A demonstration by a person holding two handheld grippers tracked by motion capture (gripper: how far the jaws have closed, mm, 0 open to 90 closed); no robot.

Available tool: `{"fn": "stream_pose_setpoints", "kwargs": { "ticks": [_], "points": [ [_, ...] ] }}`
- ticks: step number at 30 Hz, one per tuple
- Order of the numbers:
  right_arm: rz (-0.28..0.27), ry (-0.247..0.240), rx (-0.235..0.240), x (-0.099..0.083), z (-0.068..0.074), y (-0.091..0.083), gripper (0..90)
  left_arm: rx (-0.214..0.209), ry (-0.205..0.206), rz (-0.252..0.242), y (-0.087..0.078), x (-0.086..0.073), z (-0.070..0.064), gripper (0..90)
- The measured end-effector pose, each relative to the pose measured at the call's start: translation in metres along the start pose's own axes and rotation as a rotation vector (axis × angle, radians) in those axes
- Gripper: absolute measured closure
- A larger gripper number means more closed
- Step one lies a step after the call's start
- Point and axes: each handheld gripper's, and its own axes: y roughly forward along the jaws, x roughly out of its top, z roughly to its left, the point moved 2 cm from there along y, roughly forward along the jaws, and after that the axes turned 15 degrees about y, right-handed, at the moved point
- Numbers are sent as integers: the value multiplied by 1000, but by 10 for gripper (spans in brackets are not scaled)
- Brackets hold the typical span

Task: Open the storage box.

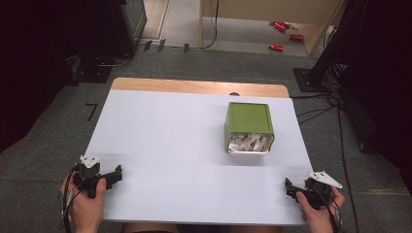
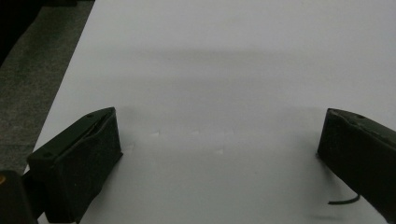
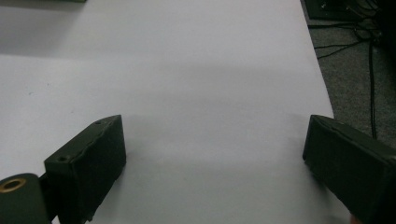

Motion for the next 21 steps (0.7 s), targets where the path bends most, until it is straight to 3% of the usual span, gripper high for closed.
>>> {"fn": "stream_pose_setpoints", "kwargs": {
  "ticks": [9, 10, 14, 21],
  "points": [
    [-4, 18, -7, 1, 0, 0, 79, 0, 0, 1, 0, 0, 0, 0],
    [-22, 55, -33, 2, 0, -3, 160, 0, 0, 1, 0, 0, 0, 0],
    [-21, 108, 16, 5, -2, -6, 158, 0, 1, 1, 0, 0, 0, 0],
    [-42, 74, 16, 13, 10, -18, 158, 1, -1, -1, 0, 0, 0, 0]
  ]
}}
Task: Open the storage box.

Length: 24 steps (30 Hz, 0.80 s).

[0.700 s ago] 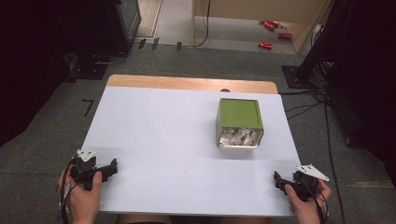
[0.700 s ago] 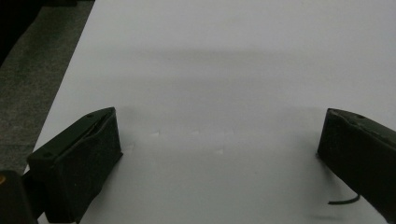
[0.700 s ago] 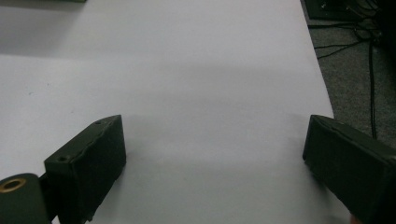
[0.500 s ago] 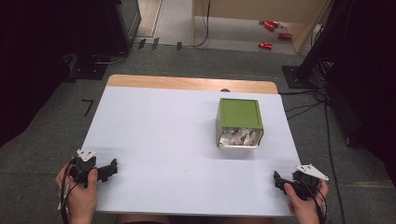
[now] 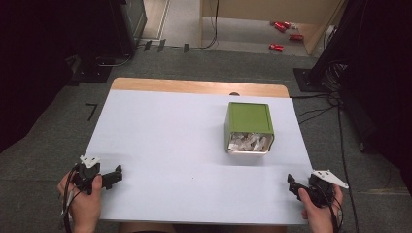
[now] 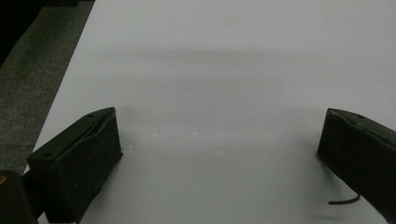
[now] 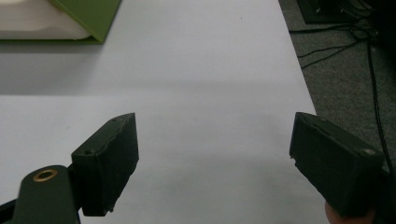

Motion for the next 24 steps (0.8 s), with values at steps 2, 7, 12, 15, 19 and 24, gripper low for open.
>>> {"fn": "stream_pose_setpoints", "kwargs": {
  "ticks": [2, 7, 12, 15, 19, 24],
  "points": [
    [-6, 0, 5, 3, 4, -4, 158, 0, -1, 0, 0, 0, 0, 0],
    [-23, 11, 15, 9, 12, -9, 158, 0, 0, 0, 0, 0, 0, 0],
    [-40, 3, 33, 16, 23, -11, 158, 0, 0, 0, 0, 0, 0, 0],
    [-42, -1, 48, 19, 32, -10, 158, -1, -1, 0, 0, 0, 0, 0],
    [-44, -15, 64, 24, 43, -9, 158, -1, 0, 0, 0, 0, 0, 0],
    [-54, -28, 84, 31, 55, -8, 158, -1, 0, 0, 0, 0, 0, 0]
  ]
}}
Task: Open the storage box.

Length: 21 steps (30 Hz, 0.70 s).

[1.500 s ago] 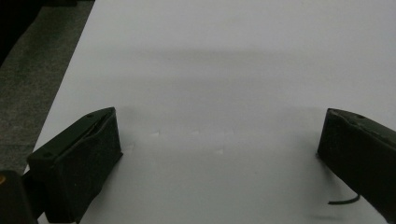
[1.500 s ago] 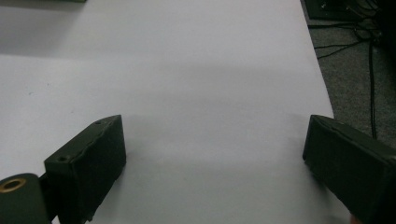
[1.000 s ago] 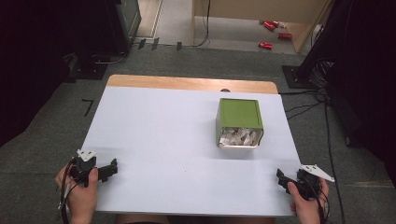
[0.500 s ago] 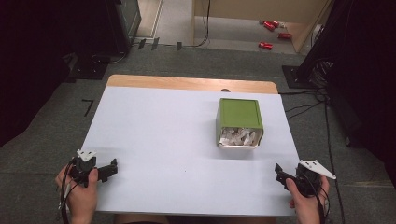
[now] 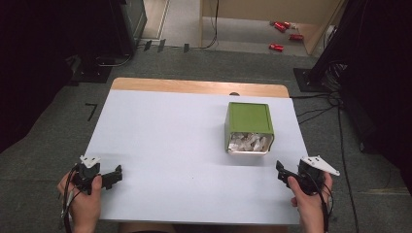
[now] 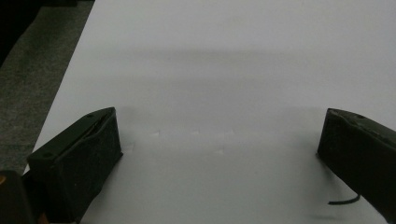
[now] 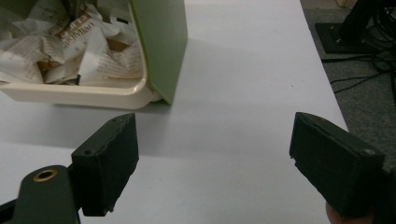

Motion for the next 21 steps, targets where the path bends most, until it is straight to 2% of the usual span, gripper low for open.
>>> {"fn": "stream_pose_setpoints", "kwargs": {
  "ticks": [4, 6, 10, 21],
  "points": [
    [-1, 5, 21, 4, 8, 3, 158, 0, -1, -1, 0, 0, 0, 0],
    [-2, 26, 38, 6, 12, 4, 174, 0, 0, 0, 0, 0, 0, 0],
    [-13, 22, 44, 7, 20, 6, 214, 0, 0, 0, 0, 0, 0, 0],
    [-12, 23, 52, 9, 37, 22, 241, -1, 0, 0, 0, 0, 0, 0]
  ]
}}
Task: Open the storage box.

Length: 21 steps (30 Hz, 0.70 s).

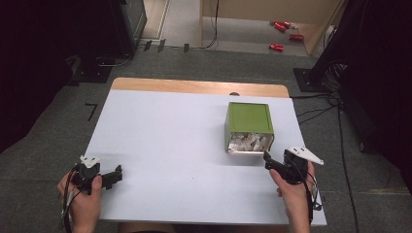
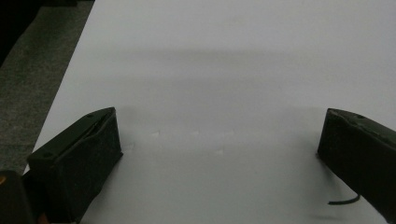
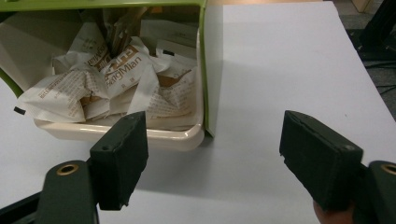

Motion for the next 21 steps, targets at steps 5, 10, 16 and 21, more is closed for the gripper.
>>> {"fn": "stream_pose_setpoints", "kwargs": {
  "ticks": [5, 10, 16, 21],
  "points": [
    [-7, -1, -25, 2, 4, 6, 278, 0, 0, 0, 0, 0, 0, 0],
    [-1, 9, -24, 4, 6, 12, 330, 0, 0, 0, 0, 0, 0, 0],
    [11, 24, -11, 7, 4, 21, 419, 0, 0, 0, 0, 0, 0, 0],
    [26, 22, -27, 5, 6, 29, 532, 0, 0, 0, 0, 0, 0, 0]
  ]
}}
